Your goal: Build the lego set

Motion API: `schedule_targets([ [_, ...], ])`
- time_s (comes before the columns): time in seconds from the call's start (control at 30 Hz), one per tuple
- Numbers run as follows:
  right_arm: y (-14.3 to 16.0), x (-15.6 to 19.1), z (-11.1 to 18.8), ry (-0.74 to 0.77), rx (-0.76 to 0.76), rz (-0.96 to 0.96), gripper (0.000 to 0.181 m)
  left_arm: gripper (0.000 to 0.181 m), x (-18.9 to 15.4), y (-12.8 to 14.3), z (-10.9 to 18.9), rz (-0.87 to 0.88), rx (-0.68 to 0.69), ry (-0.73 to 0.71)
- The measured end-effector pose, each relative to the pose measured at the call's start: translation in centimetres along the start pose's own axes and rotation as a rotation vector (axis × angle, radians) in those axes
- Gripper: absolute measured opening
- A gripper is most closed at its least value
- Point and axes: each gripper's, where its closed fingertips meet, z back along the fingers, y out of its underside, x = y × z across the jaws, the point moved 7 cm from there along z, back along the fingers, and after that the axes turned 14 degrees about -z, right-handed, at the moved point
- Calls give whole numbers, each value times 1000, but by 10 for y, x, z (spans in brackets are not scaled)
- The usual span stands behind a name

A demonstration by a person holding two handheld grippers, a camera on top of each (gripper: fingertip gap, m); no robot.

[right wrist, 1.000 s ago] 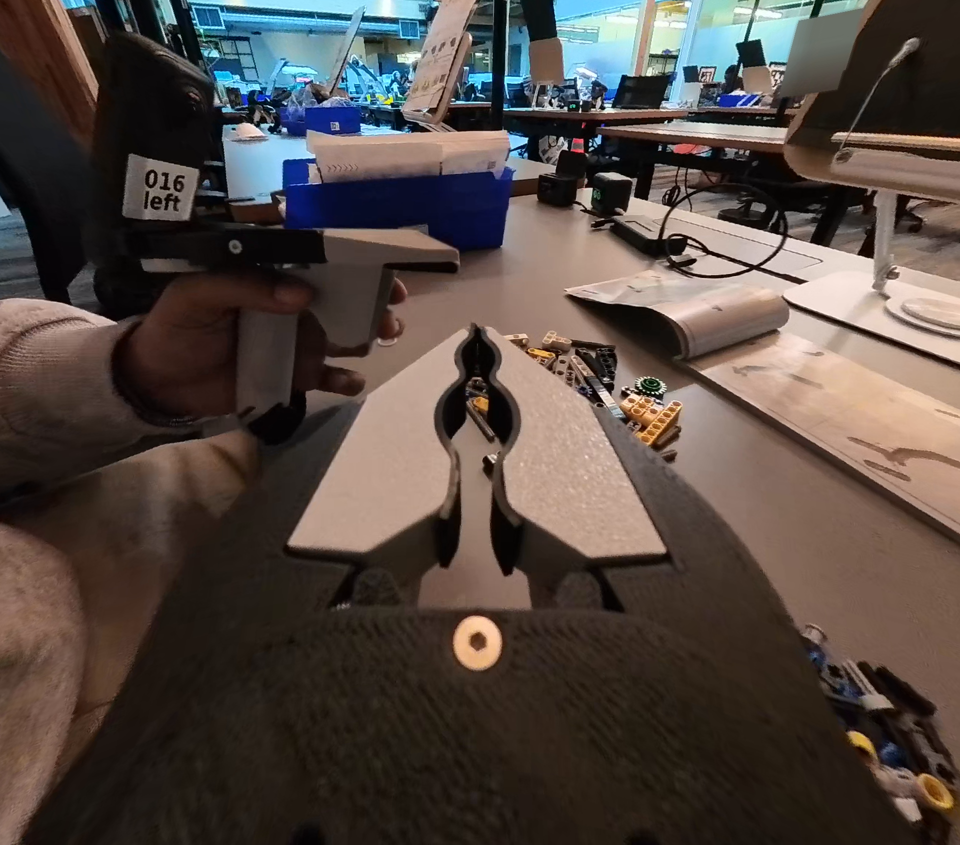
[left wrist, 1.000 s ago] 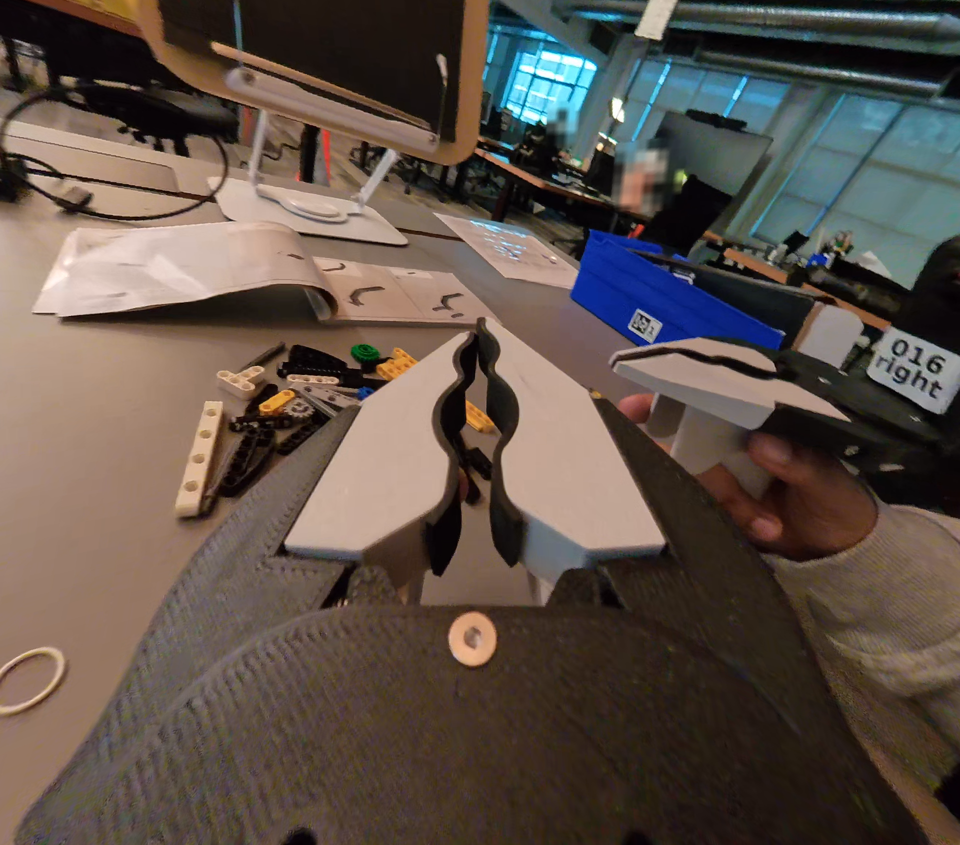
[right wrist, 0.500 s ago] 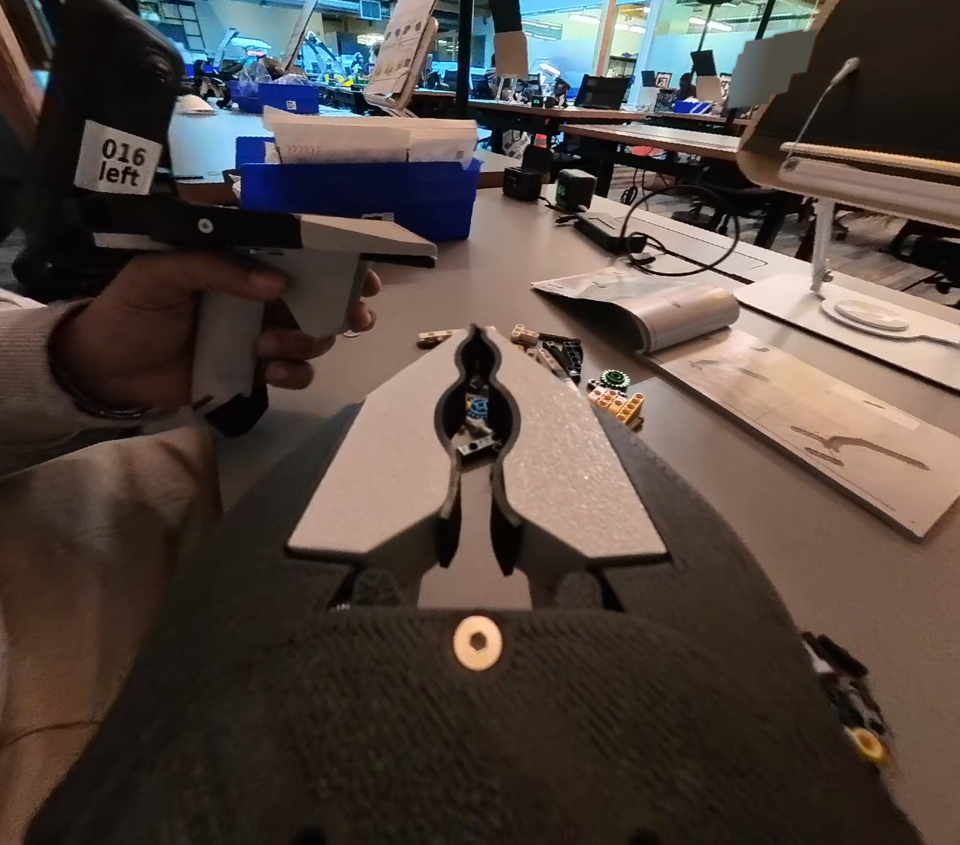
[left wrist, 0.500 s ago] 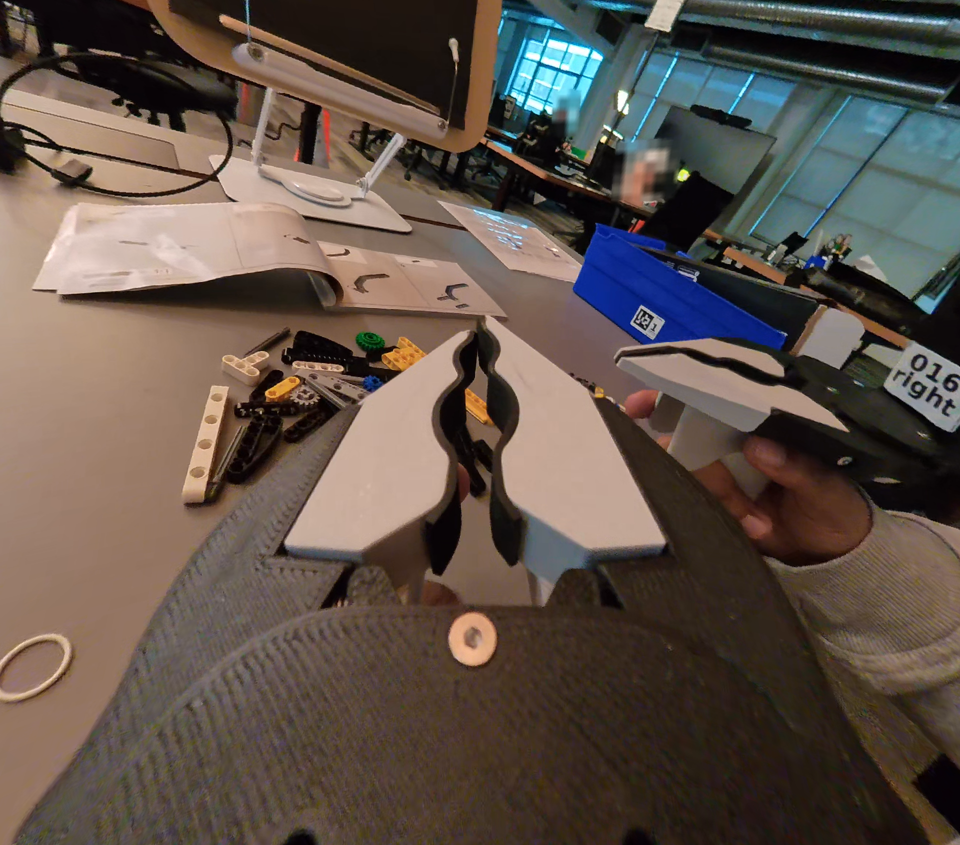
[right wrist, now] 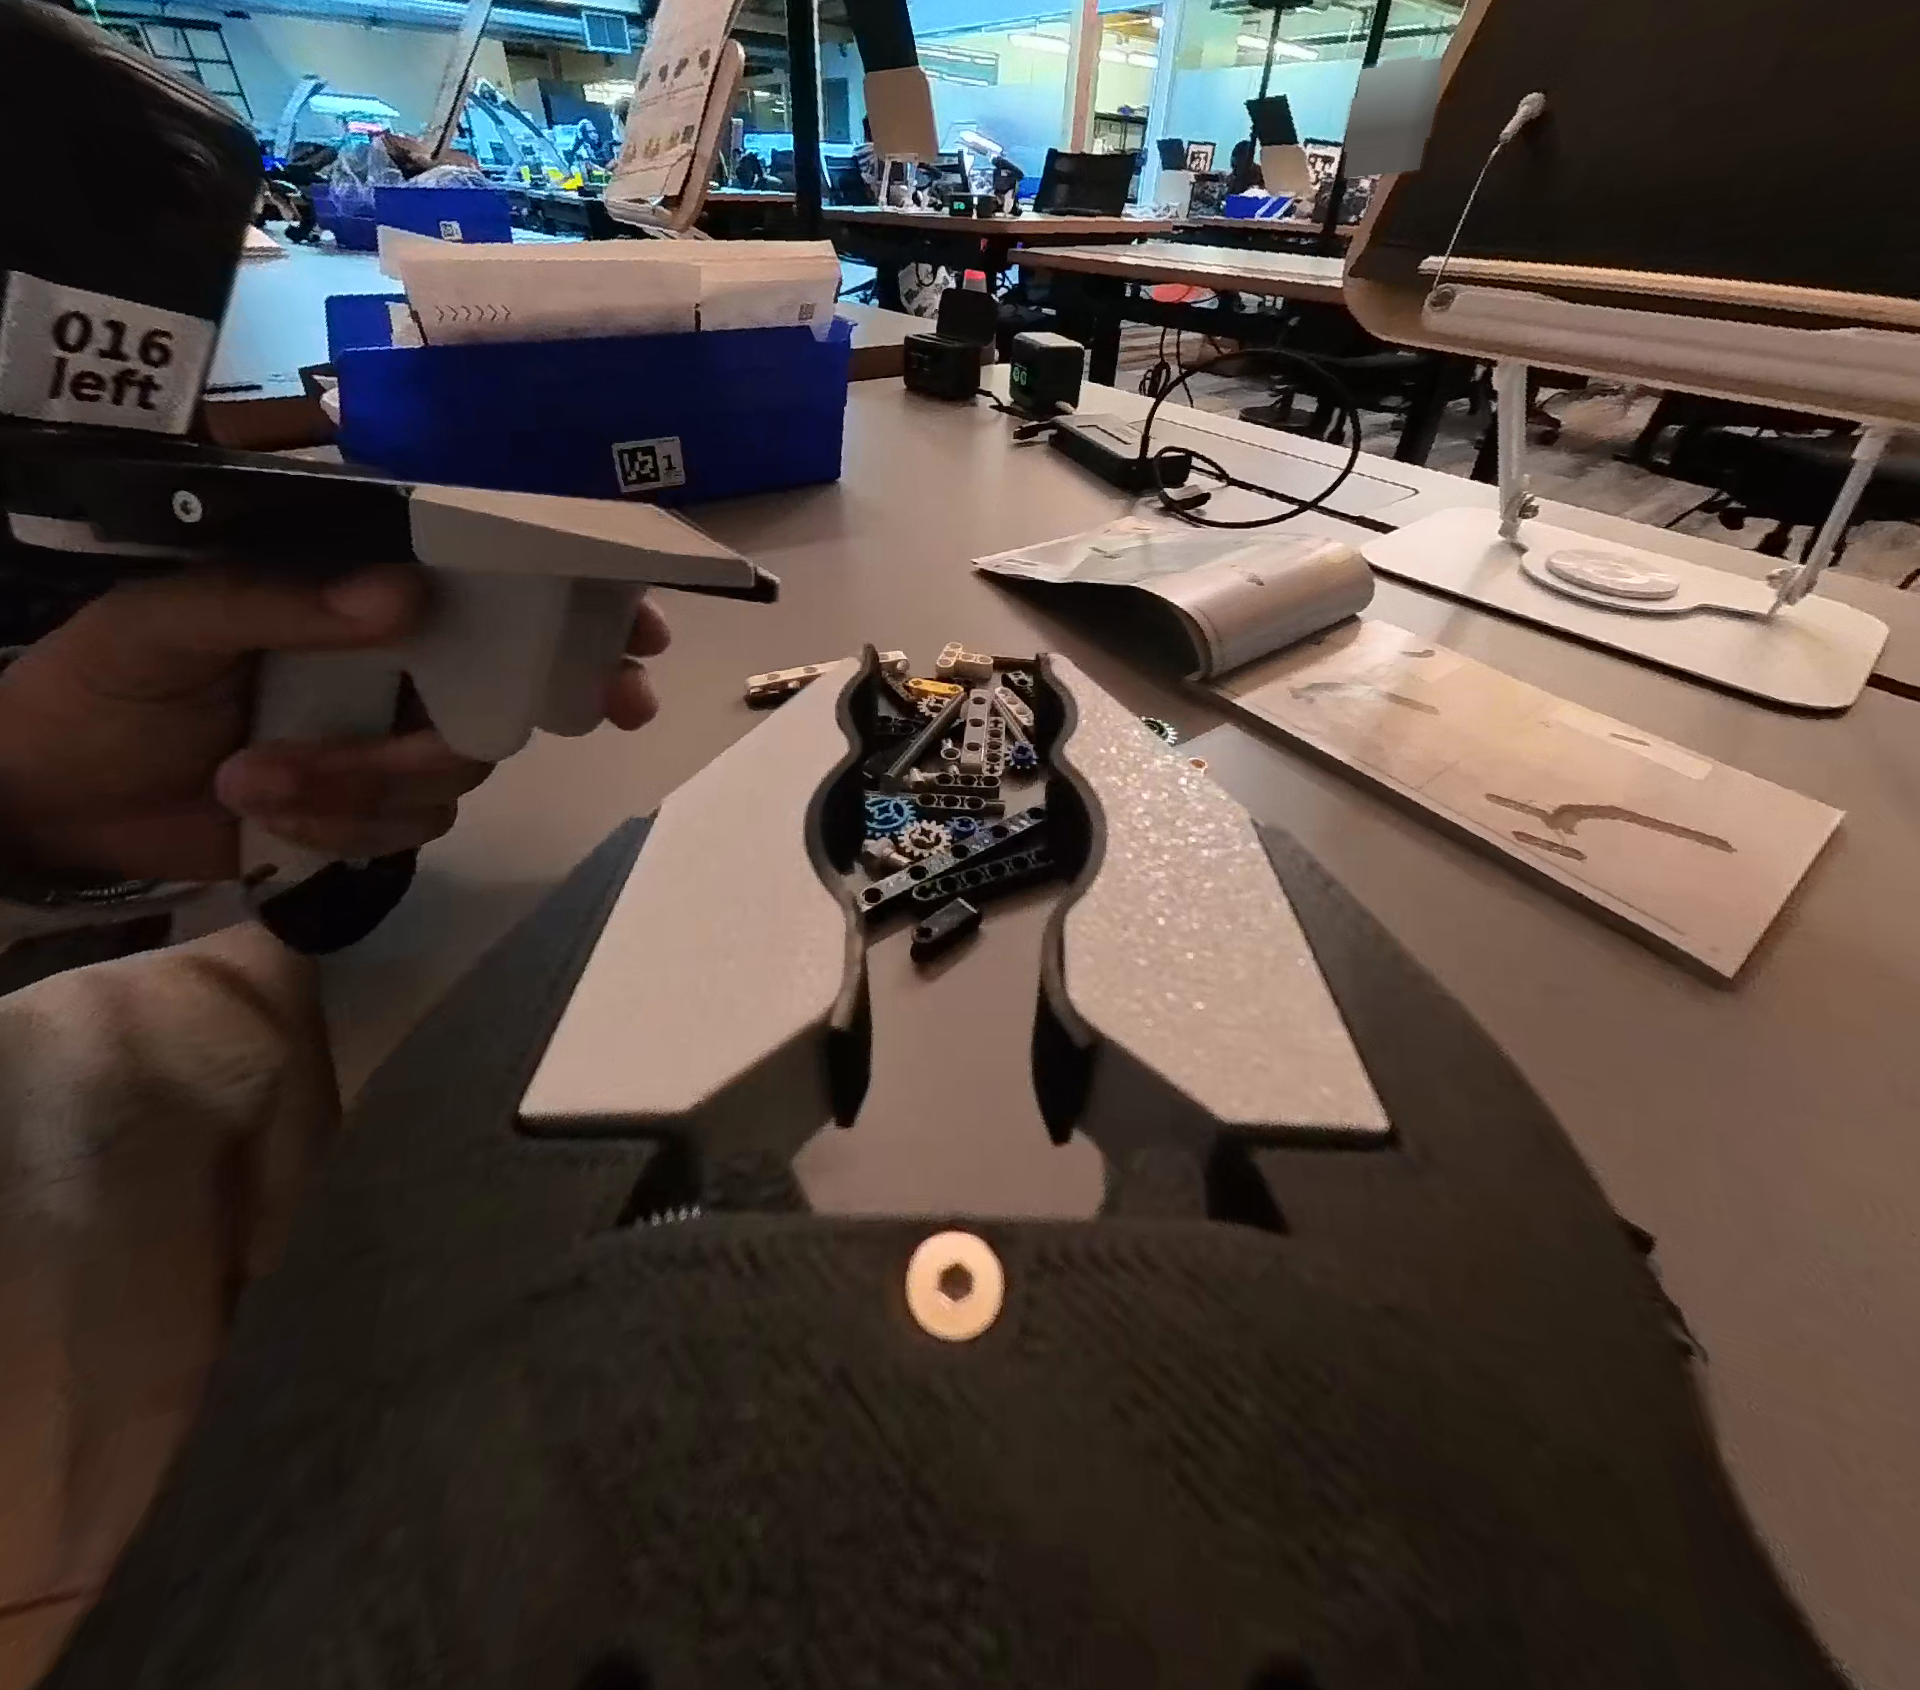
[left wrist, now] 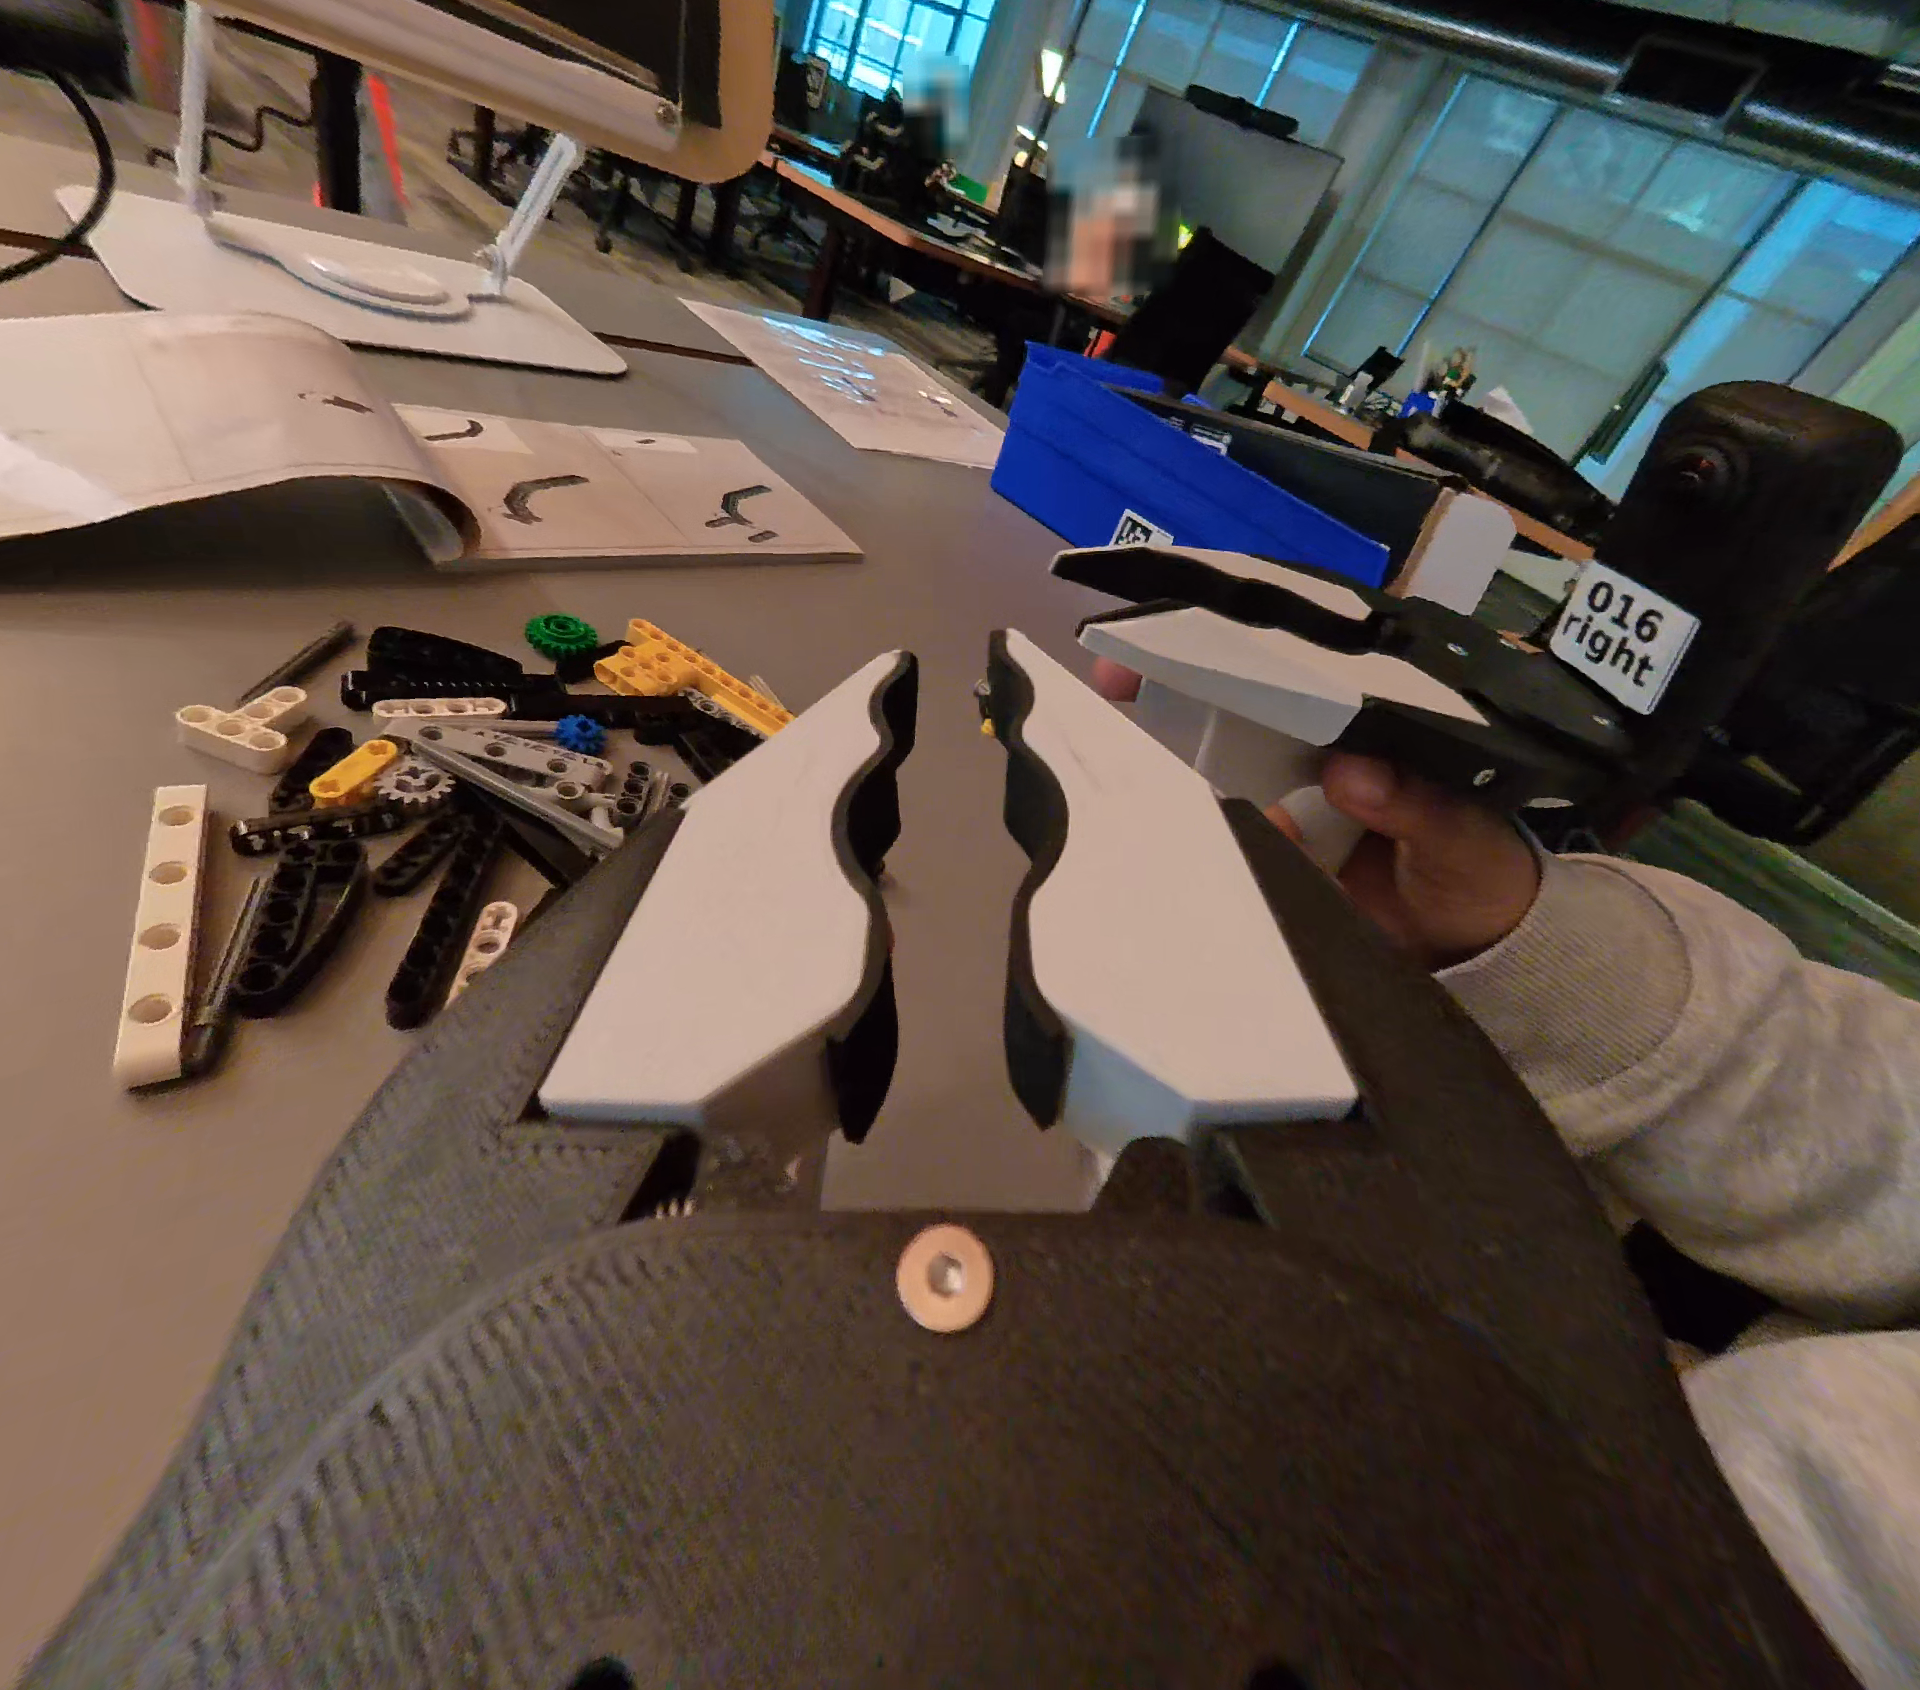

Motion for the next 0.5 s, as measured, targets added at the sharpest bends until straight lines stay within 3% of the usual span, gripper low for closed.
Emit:
schedule_targets([
  [0.27,0,0,0,4,0,4,28,34,-3,4,-4,-2,33,24],
  [0.5,0,-1,0,6,1,-4,28,41,-5,6,-6,-15,48,27],
])
